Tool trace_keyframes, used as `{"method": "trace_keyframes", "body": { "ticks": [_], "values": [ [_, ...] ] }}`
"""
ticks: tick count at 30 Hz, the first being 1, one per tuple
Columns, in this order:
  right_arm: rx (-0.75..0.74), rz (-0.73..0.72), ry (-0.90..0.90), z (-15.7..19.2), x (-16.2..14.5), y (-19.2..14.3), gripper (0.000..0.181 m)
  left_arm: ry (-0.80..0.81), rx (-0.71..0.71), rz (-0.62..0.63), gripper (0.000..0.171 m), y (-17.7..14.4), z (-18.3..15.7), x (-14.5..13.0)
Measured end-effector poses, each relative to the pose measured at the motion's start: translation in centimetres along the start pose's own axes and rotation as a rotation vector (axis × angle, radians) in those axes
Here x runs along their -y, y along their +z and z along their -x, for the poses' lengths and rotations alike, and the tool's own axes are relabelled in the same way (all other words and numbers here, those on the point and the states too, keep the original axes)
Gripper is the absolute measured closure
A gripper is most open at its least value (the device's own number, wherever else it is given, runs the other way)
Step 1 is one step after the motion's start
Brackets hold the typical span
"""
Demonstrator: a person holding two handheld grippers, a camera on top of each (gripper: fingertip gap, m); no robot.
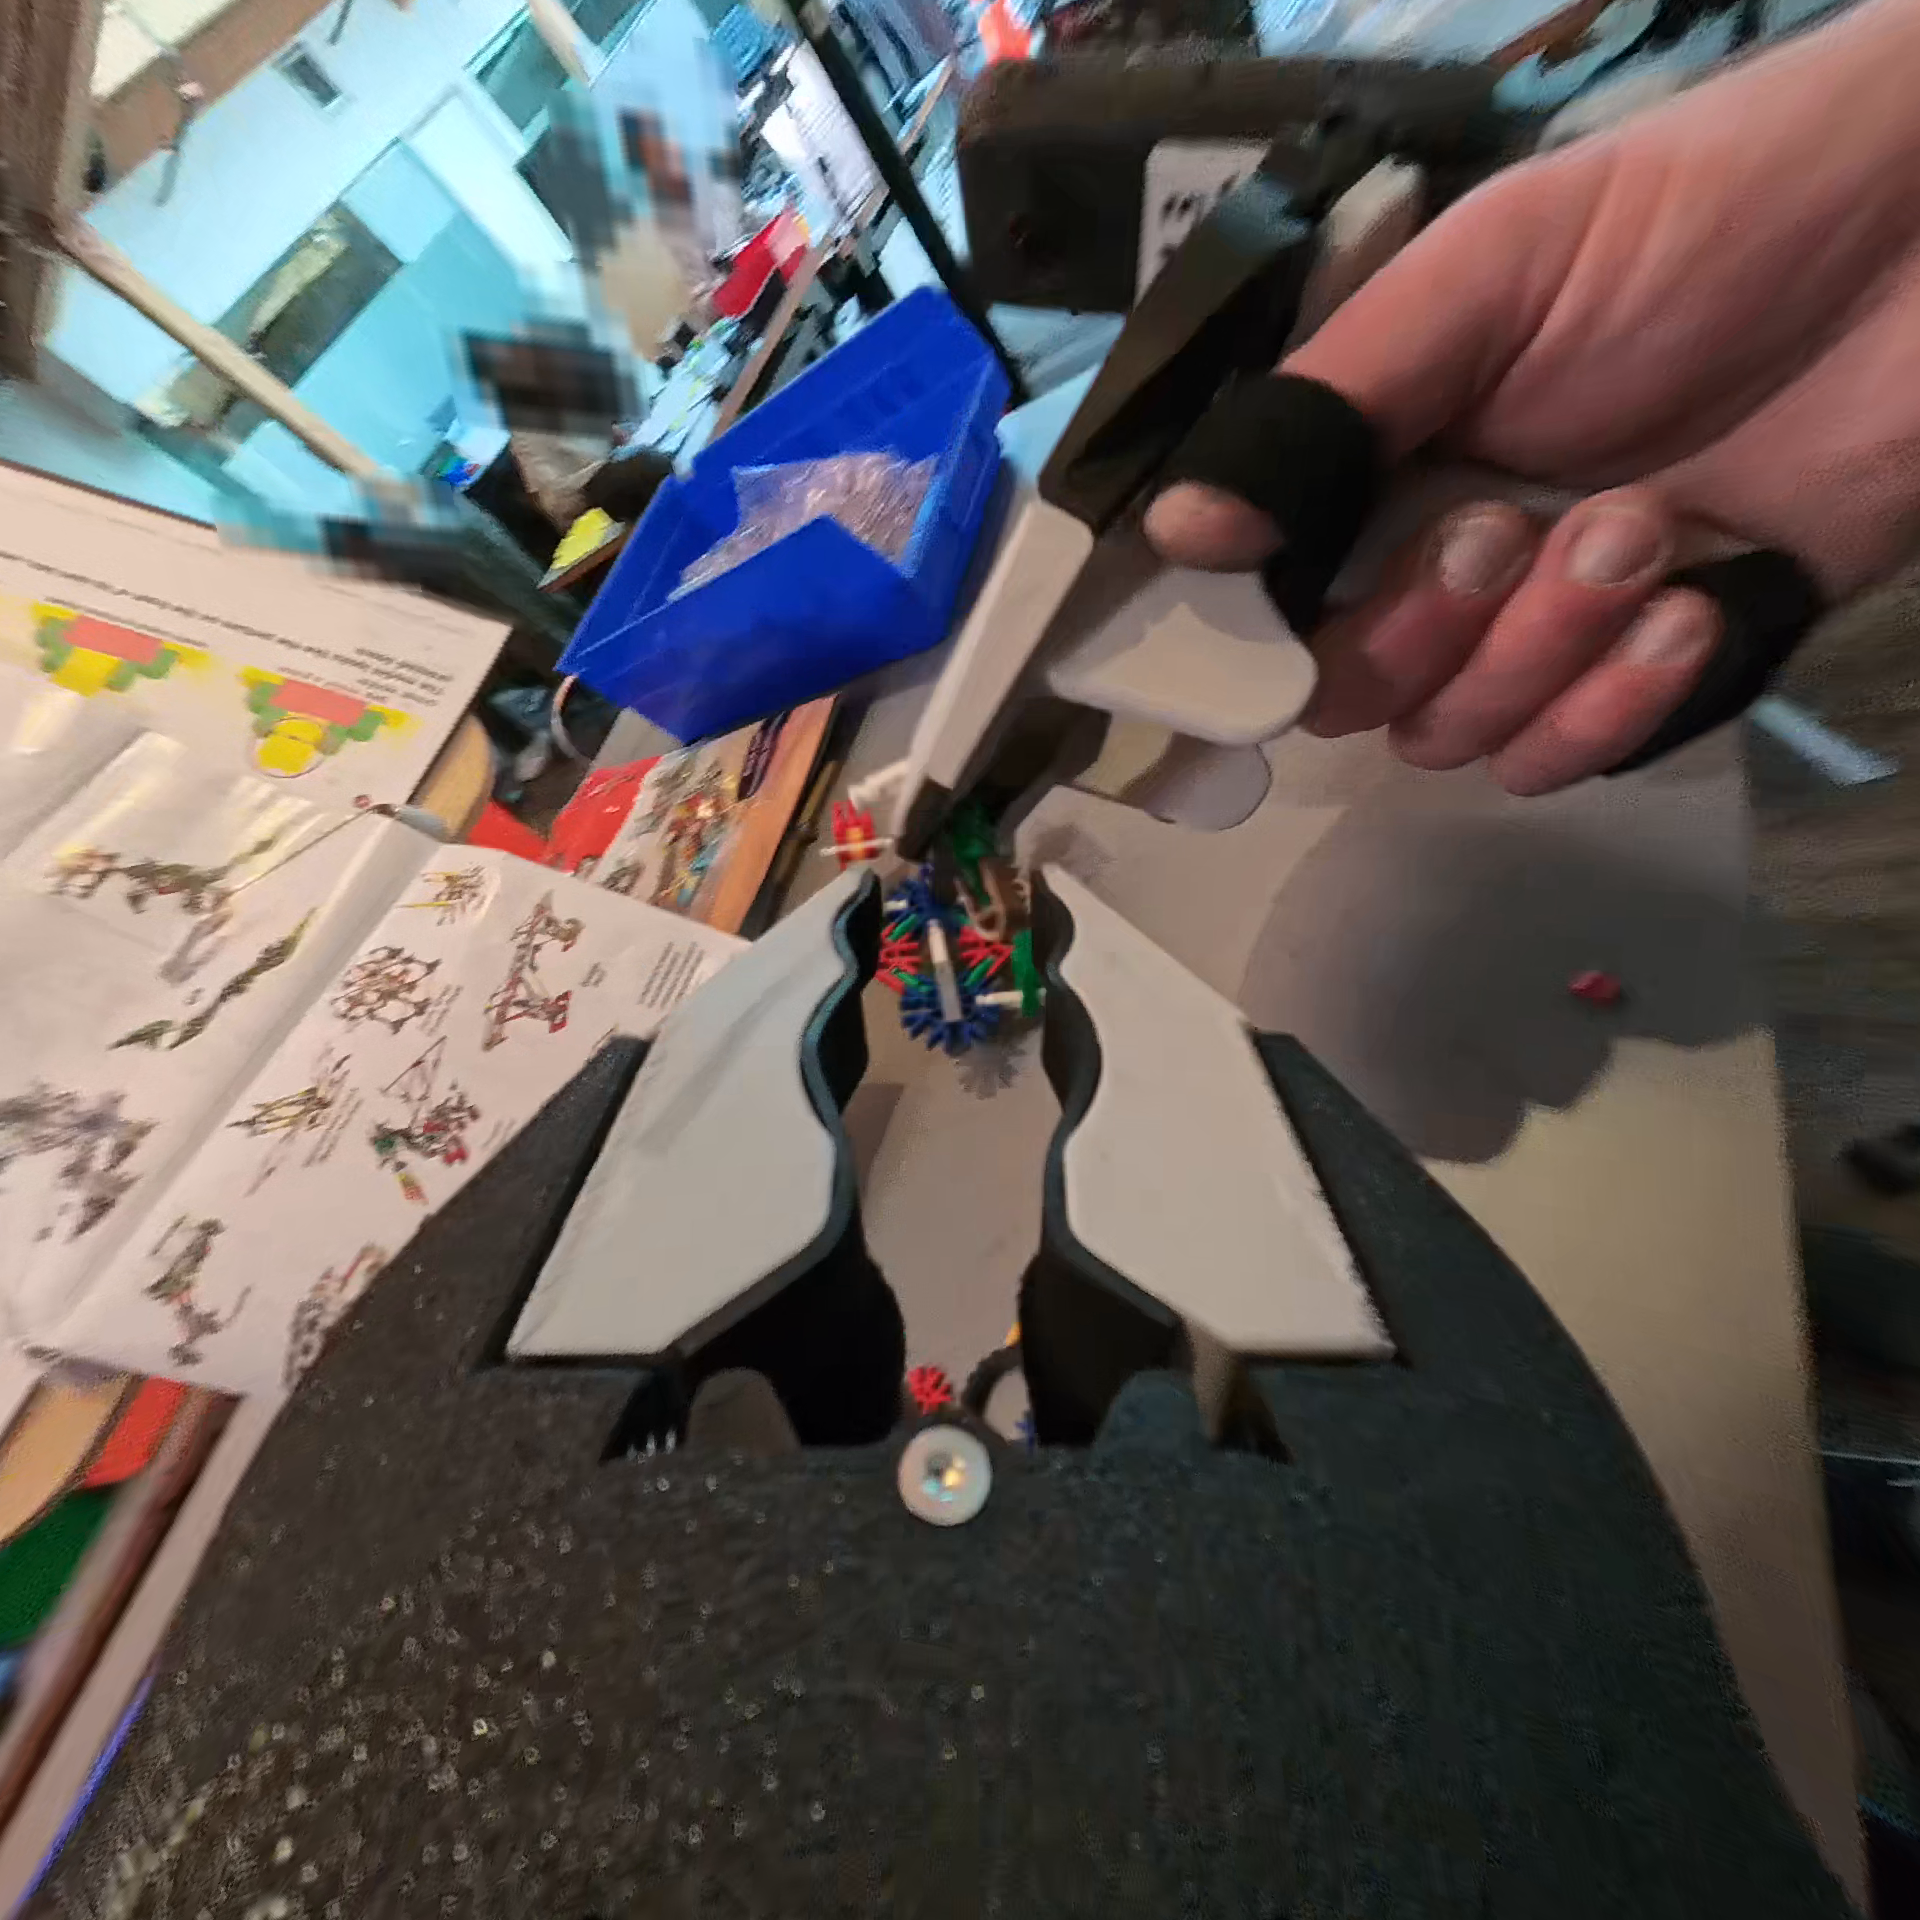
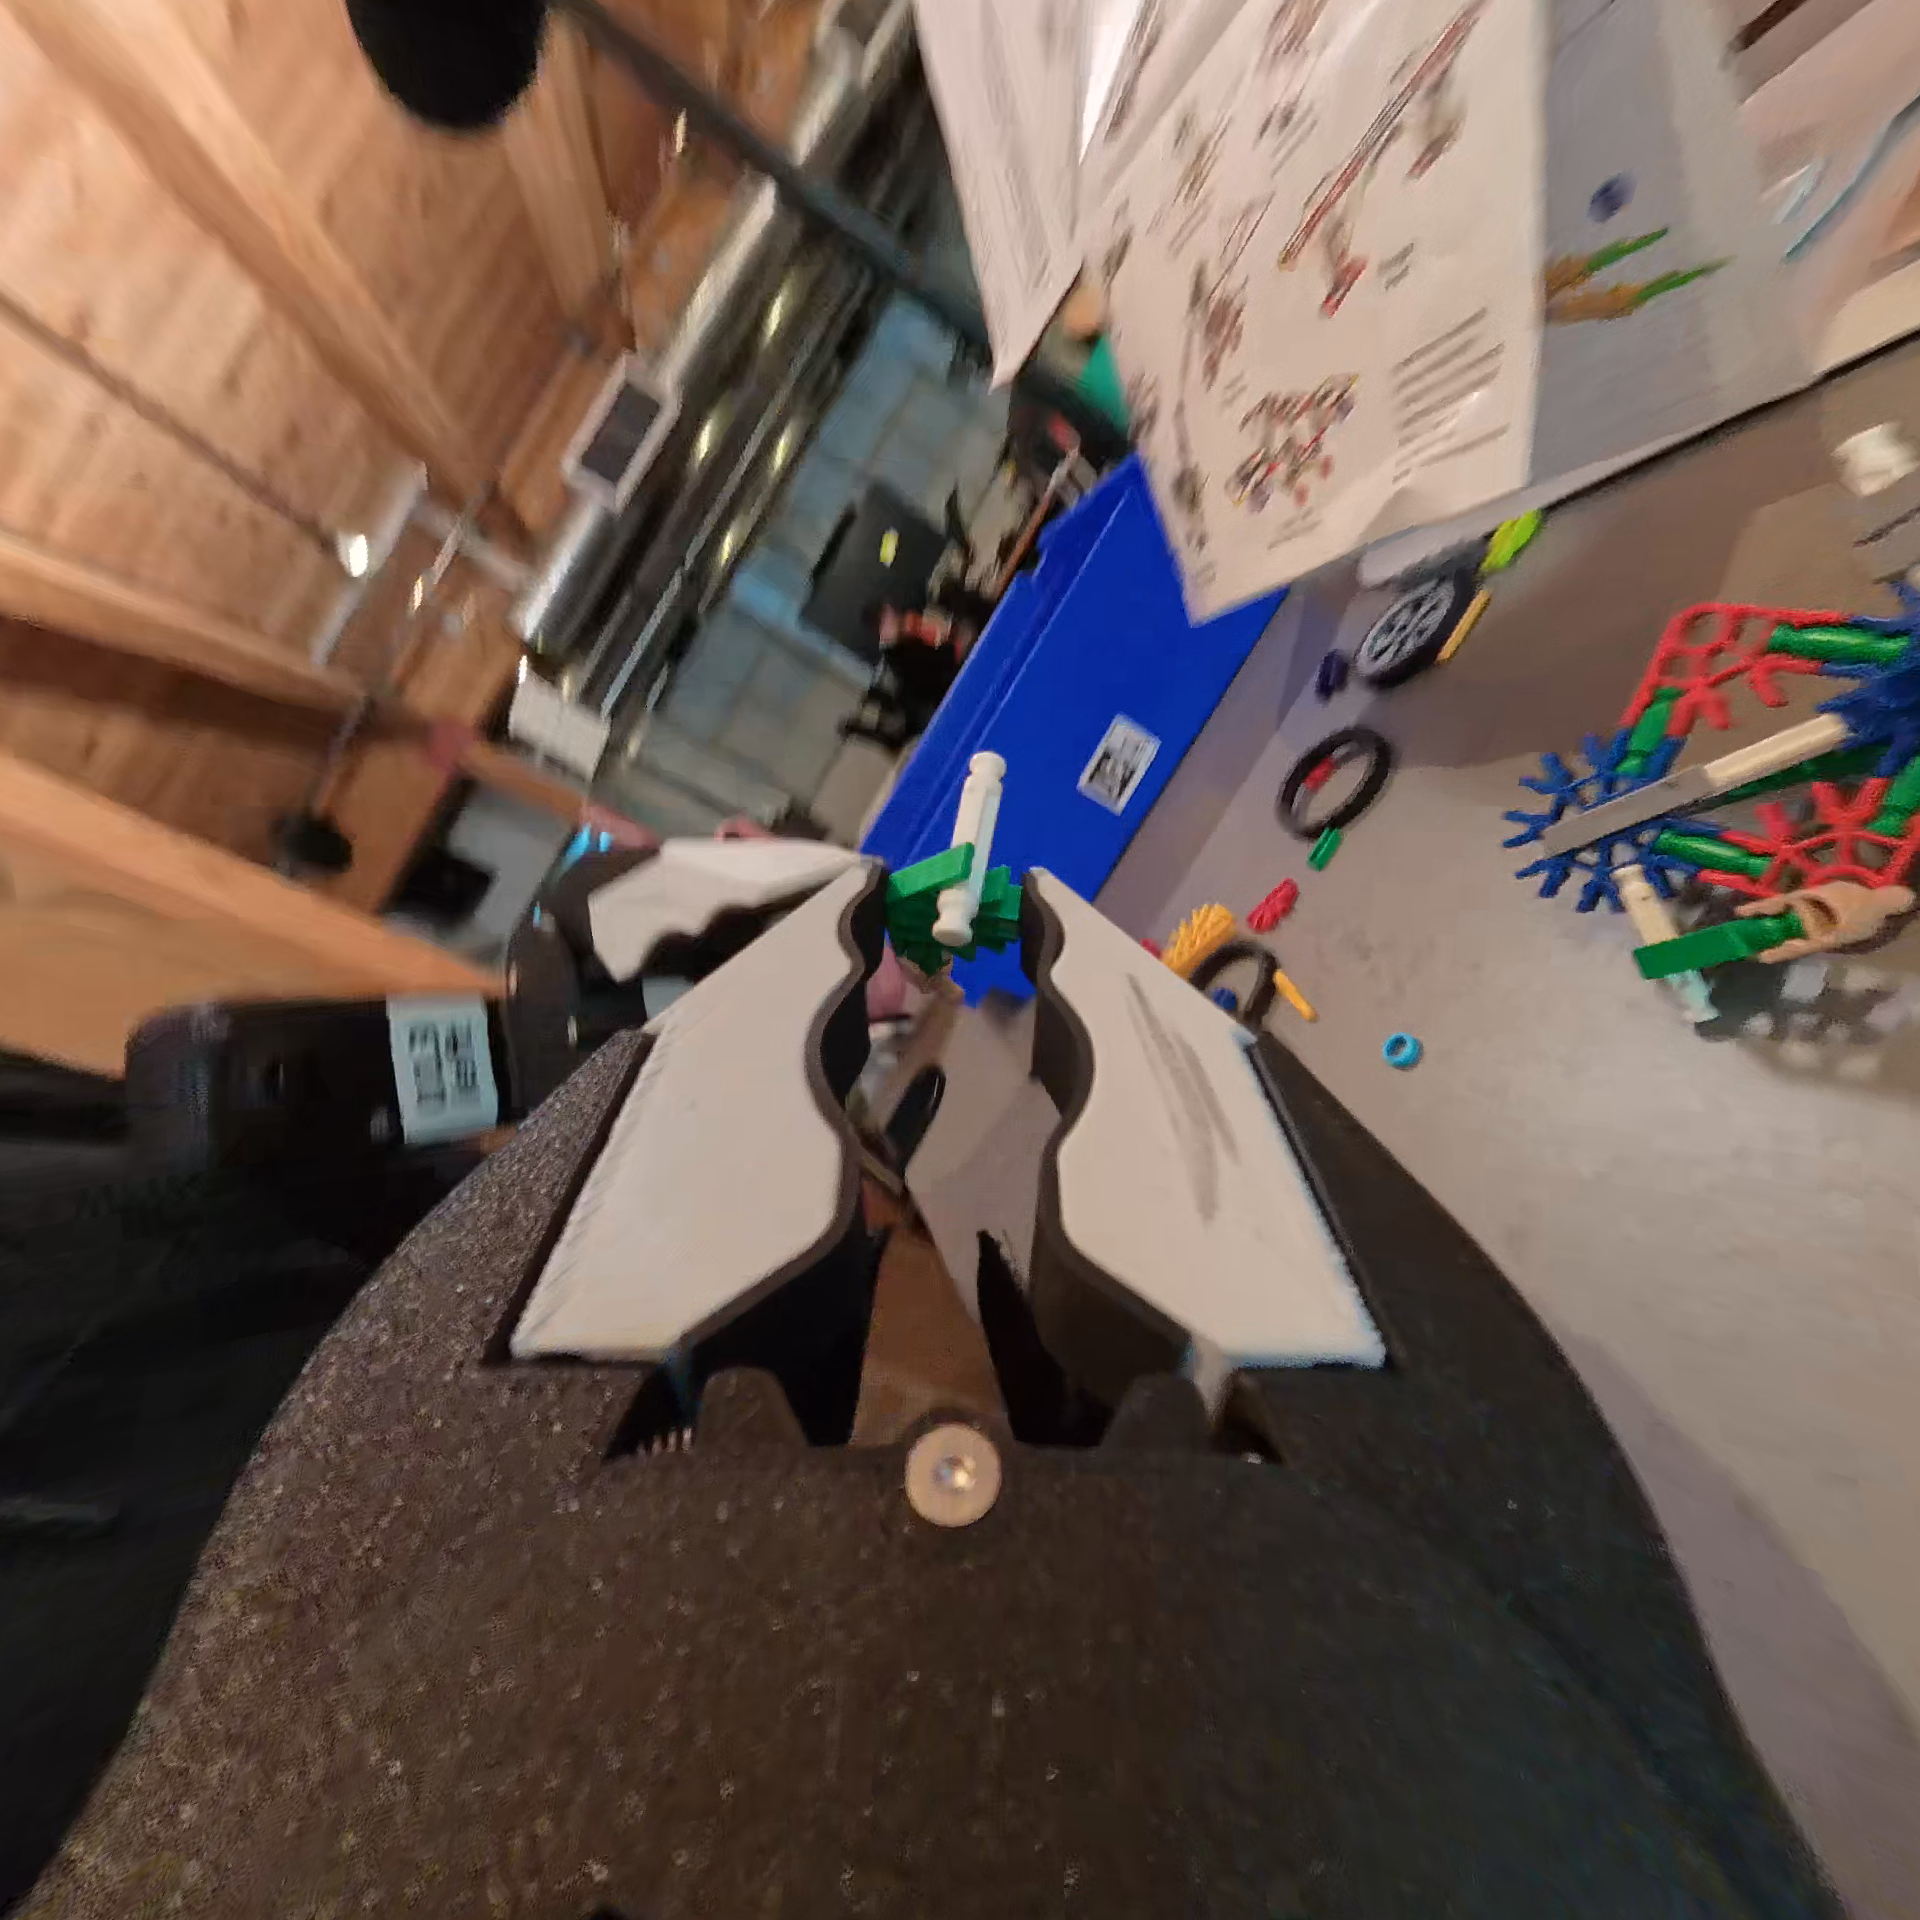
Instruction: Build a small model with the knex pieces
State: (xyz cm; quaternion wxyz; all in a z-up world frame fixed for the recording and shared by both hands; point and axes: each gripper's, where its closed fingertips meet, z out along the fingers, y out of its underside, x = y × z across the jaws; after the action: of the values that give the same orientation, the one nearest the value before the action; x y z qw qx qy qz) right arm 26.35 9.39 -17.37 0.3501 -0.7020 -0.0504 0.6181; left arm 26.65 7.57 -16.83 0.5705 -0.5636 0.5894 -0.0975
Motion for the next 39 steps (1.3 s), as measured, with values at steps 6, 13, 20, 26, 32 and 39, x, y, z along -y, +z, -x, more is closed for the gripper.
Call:
{"method": "trace_keyframes", "body": {
  "ticks": [6, 13, 20, 26, 32, 39],
  "values": [
    [-0.021, 0.517, -0.283, -0.2, -4.2, -1.0, 0.156, -0.011, -0.277, 0.056, 0.155, -0.8, -0.3, -0.5],
    [-0.048, 0.887, -0.501, -0.9, -6.3, -1.6, 0.156, 0.038, -0.426, 0.179, 0.16, 0.0, -3.0, -2.5],
    [-0.051, 0.947, -0.535, -1.1, -6.2, -0.9, 0.156, -0.023, -0.356, 0.189, 0.168, 0.4, -2.9, -3.2],
    [-0.185, 0.634, -0.703, -1.4, -1.0, -0.8, 0.135, -0.527, -0.243, 0.1, 0.169, 0.7, 0.6, -2.9],
    [-0.302, 0.489, -0.949, -1.0, -0.4, -1.4, 0.152, -0.841, -0.256, 0.049, 0.169, 1.2, 1.6, -3.5],
    [-0.446, 0.456, -1.097, -1.8, 0.0, -1.1, 0.166, -0.906, -0.27, 0.05, 0.168, 2.2, 1.2, -3.2]
  ]
}}
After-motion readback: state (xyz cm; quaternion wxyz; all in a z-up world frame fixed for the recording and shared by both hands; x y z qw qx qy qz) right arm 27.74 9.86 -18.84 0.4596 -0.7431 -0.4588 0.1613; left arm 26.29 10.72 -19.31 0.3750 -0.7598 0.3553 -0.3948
